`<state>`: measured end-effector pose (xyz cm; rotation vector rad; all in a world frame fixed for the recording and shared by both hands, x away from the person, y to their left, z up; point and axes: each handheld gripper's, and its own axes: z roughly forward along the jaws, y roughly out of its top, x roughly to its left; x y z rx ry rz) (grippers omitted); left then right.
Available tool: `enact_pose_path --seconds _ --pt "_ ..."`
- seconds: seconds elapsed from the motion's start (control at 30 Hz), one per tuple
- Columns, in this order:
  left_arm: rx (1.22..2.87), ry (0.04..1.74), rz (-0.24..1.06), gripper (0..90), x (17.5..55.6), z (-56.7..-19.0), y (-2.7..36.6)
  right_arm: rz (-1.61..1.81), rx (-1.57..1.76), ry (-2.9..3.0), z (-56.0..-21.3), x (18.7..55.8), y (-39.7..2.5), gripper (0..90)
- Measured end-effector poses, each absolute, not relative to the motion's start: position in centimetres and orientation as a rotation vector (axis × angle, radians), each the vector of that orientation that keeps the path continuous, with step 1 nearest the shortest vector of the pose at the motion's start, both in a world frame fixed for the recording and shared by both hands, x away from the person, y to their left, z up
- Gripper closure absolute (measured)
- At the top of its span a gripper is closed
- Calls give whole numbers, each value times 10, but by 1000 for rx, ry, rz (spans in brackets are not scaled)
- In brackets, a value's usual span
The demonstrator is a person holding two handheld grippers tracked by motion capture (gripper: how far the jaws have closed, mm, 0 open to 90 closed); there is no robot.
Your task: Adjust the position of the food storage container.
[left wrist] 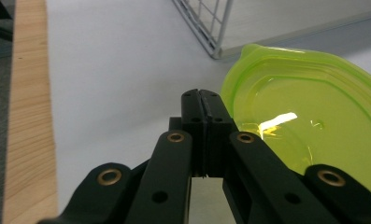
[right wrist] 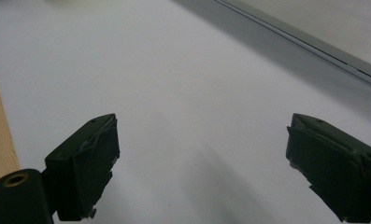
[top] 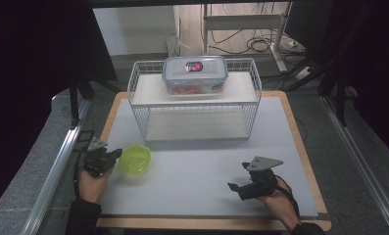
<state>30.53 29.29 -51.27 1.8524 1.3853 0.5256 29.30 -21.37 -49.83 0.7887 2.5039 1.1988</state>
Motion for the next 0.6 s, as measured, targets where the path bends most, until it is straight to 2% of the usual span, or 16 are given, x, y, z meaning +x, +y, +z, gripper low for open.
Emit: enact_pose_path --seconds 0.6 --pt "1892 1264 410 900 314 -512 239 1174 794 2524 -501 295 -212 95"
